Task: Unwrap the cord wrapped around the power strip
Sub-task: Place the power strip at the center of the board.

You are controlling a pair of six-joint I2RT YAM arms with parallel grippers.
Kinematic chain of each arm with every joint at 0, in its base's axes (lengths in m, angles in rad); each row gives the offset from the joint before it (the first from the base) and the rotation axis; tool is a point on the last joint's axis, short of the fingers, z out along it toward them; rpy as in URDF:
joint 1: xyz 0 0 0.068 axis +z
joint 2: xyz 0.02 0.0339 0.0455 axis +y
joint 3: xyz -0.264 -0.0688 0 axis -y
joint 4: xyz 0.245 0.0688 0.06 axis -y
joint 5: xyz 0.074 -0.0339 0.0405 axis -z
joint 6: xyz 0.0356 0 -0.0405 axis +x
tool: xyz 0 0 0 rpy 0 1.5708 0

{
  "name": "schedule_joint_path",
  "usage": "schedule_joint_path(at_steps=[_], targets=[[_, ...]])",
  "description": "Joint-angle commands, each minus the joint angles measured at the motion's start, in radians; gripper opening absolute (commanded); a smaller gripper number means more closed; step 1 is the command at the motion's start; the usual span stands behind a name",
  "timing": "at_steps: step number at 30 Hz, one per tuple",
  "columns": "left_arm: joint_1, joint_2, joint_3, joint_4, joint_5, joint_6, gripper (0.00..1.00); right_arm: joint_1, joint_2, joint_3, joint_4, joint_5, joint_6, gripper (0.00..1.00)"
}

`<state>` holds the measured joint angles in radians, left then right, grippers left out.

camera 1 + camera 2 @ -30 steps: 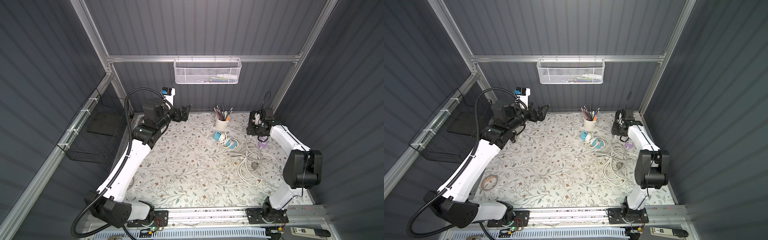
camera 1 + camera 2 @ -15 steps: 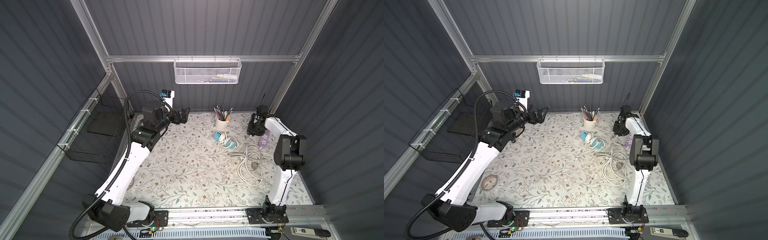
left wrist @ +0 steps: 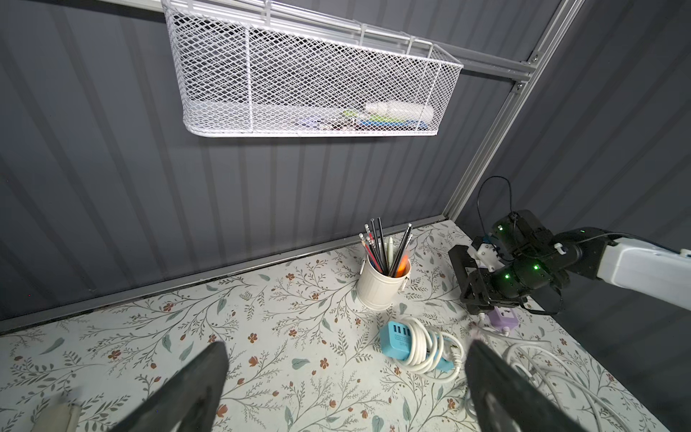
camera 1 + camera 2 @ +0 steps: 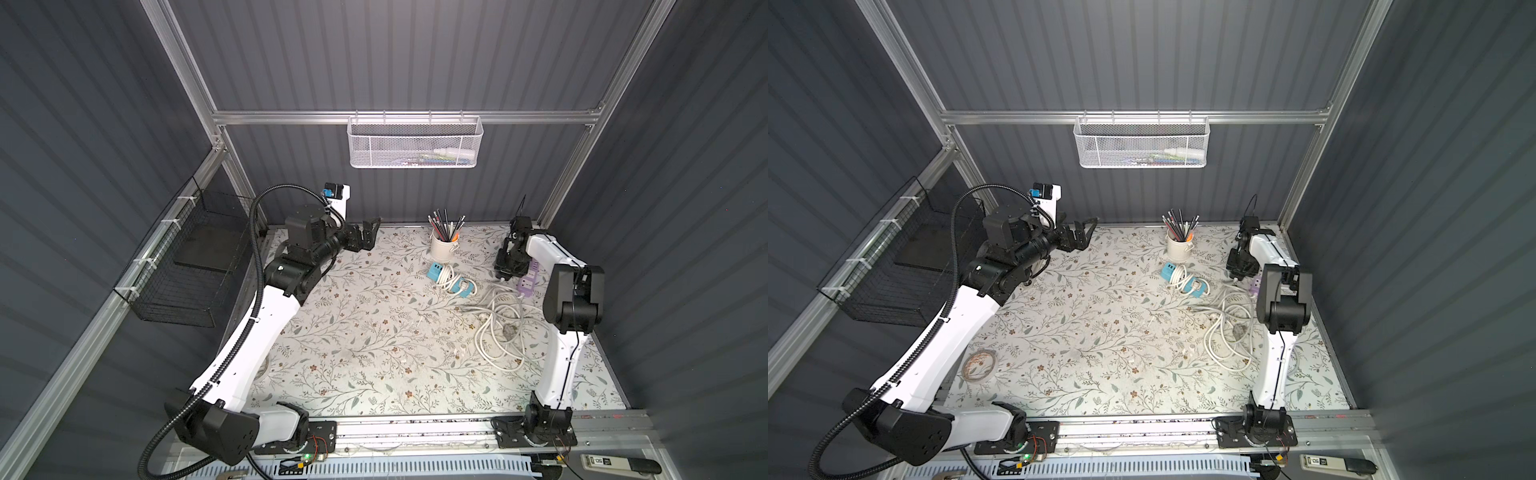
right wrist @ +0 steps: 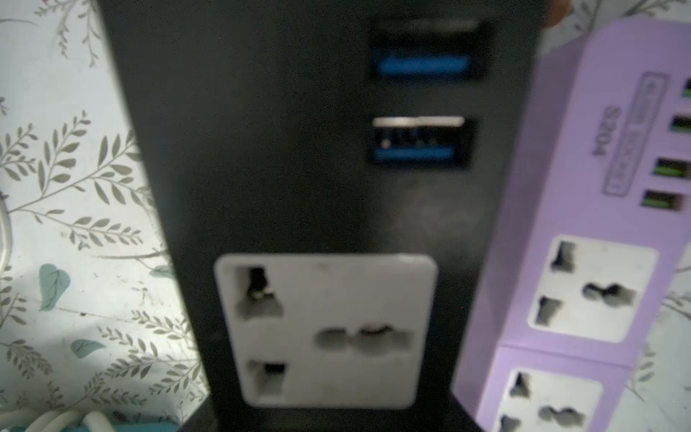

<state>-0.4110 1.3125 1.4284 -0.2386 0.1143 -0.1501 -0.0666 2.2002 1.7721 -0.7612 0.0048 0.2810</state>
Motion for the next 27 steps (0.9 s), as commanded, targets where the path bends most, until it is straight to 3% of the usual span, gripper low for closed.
schedule_joint_path(at_steps=[1, 5, 11, 27], targets=[[0.003, -0.029, -0.005, 0.016, 0.023, -0.006, 1.0, -0.009, 0.037, 0.051, -0.033, -0.005, 0.007, 0.0], [0.003, -0.028, -0.006, 0.008, 0.034, -0.009, 1.0, -0.009, 0.064, 0.072, -0.045, -0.022, 0.016, 0.02], [0.003, -0.019, -0.042, -0.005, 0.051, -0.017, 1.0, -0.009, 0.051, 0.029, -0.019, -0.034, 0.018, 0.36], [0.003, 0.0, -0.048, -0.001, 0.059, -0.029, 1.0, -0.009, -0.015, -0.042, 0.035, -0.038, 0.012, 0.82]])
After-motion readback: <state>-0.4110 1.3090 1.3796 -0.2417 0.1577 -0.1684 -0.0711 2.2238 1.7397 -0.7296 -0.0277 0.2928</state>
